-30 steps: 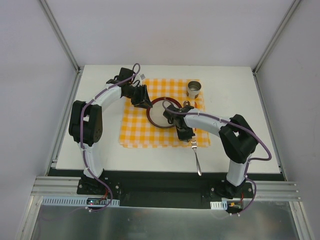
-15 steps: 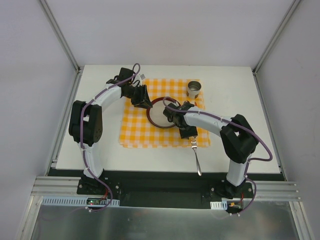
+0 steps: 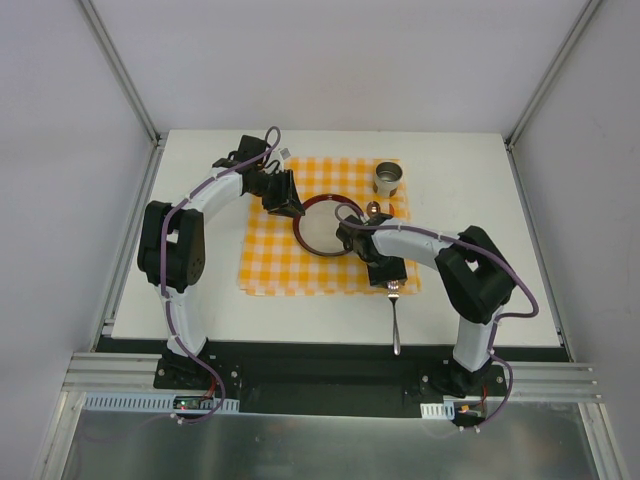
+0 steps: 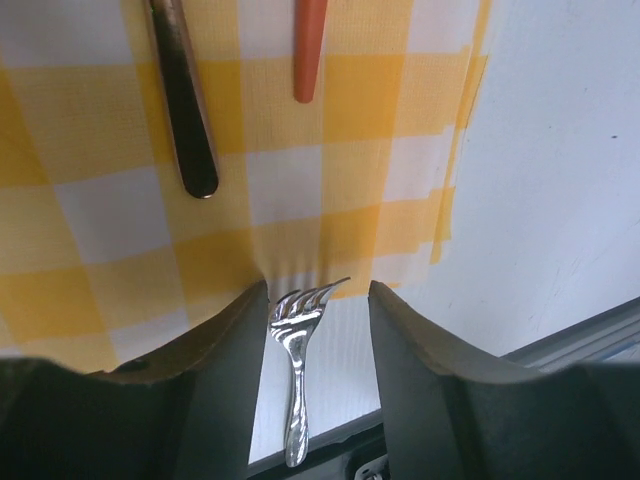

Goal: Set the dinner table for one person
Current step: Pick up the fork from the corner of the board.

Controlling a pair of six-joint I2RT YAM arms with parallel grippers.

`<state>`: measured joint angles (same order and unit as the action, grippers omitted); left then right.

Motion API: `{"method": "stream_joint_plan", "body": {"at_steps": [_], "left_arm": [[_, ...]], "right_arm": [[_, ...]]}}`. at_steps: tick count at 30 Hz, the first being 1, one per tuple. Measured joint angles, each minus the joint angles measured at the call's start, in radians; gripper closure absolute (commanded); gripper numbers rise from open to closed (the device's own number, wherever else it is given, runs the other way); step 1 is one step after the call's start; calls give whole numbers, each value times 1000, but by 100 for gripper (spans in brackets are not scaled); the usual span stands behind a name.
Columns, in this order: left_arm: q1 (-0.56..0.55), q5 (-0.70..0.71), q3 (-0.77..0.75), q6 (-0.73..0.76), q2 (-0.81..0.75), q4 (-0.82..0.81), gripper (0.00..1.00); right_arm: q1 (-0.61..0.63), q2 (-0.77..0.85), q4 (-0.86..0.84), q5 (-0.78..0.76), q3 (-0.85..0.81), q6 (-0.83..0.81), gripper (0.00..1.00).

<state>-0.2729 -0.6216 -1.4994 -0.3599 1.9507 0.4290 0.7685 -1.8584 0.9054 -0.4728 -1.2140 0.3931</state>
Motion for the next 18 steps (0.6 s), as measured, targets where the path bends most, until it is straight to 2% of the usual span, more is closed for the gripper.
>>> {"method": "stream_joint_plan", "body": {"at_steps": [3,6,8,9,14,18], "left_arm": [[0,0,0,0,2,0,64],[0,0,-2,0,6,1,64],[0,0,-2,0,8,3,64],[0,0,-2,0,9,3,64],[0,0,-2,0,9,3,64],[0,0,-2,0,9,3,64]], "right_arm": [[-8,0,-13,2,20,-1,44],[-10,1,-11,-1,21,0,45],[-11,3,-14,-1,24,0,51],[-11,5,-18,1,27,1,58],[-10,12,-53,21,42,11,62],[-10,22,-73,29,56,19,81]]}}
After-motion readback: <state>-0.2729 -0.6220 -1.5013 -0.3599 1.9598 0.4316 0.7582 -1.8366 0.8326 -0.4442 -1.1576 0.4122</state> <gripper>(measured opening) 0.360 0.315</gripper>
